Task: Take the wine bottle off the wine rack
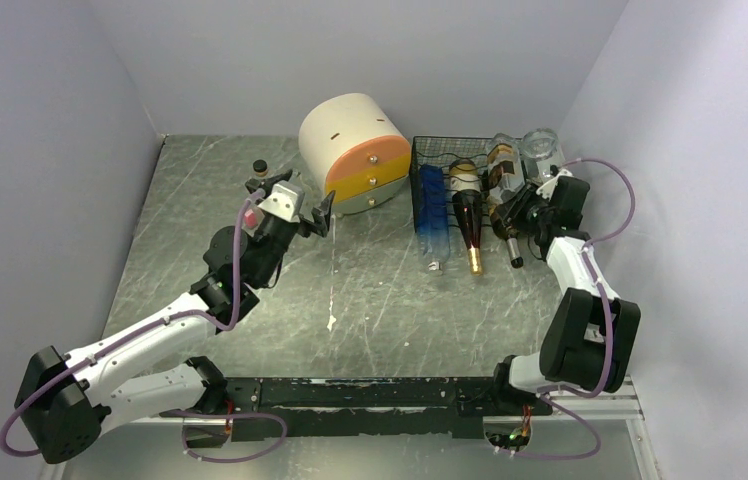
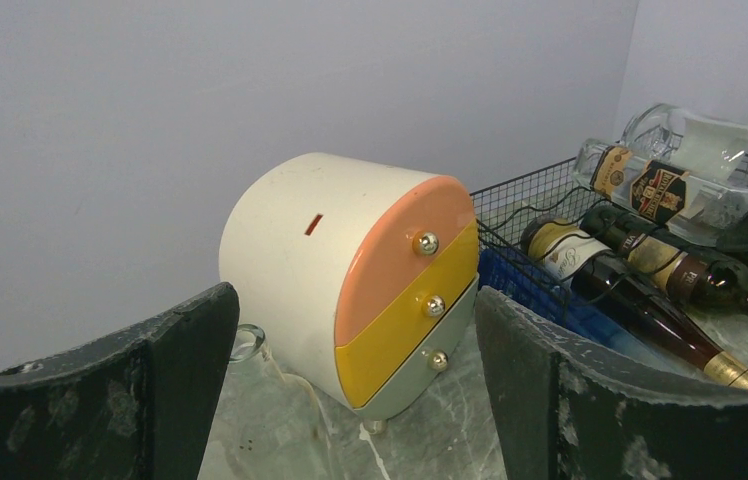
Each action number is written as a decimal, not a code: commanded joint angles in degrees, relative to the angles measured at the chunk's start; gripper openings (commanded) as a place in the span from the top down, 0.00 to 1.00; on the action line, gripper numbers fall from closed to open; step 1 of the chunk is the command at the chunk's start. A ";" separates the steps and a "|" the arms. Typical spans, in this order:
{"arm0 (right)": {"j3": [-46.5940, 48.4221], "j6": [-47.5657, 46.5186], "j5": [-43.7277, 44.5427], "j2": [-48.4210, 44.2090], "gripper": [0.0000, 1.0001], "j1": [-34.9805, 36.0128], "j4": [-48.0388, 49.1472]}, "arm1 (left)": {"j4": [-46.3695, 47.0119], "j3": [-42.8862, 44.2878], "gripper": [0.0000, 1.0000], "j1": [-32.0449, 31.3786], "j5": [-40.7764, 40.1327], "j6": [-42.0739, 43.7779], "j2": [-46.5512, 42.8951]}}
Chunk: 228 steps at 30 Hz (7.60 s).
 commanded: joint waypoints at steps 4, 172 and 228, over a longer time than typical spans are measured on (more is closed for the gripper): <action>-0.55 3.18 -1.80 -2.58 0.79 -0.27 4.26 | 0.31 2.27 0.09 -0.41 1.16 0.21 0.16; 19.62 4.38 7.05 -24.53 0.02 43.33 -36.62 | -9.65 6.17 0.93 -18.77 6.24 22.34 19.83; 8.01 2.12 26.85 -42.37 0.00 43.31 -28.35 | -5.49 -2.41 0.93 39.25 -1.03 -24.78 4.72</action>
